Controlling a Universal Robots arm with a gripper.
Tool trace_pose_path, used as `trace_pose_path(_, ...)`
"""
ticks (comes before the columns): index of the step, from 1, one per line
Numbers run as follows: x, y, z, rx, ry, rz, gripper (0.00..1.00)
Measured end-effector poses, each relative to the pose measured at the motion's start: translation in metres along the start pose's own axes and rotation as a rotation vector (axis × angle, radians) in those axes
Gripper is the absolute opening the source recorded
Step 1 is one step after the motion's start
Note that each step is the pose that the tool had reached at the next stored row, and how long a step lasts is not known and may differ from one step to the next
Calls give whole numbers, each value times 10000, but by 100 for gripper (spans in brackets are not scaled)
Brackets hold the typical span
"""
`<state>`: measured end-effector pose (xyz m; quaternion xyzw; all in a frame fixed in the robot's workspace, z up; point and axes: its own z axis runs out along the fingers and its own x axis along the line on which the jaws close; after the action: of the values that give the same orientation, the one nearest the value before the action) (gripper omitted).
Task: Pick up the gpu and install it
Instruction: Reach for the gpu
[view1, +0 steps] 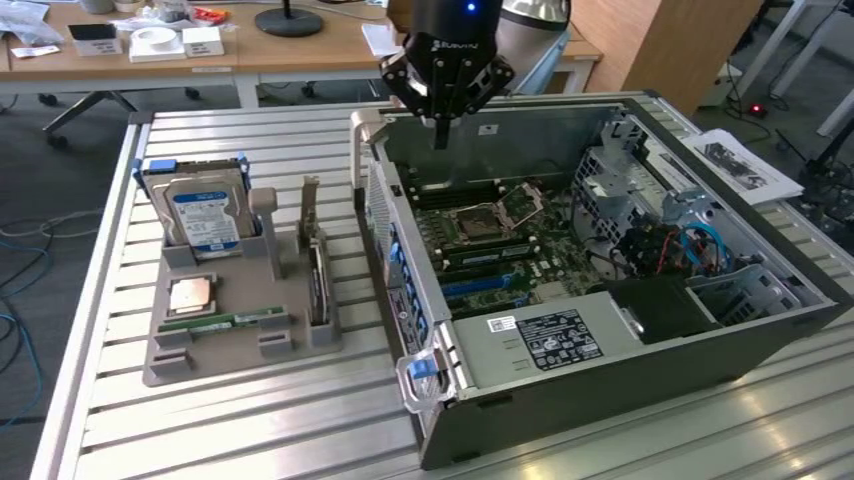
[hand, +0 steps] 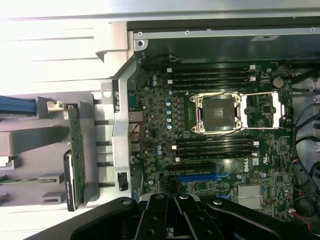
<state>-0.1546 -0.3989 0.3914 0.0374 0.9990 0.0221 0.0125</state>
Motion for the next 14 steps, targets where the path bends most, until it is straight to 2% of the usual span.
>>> trace_pose_path(14, 235, -18, 11, 0, 0, 2, 11)
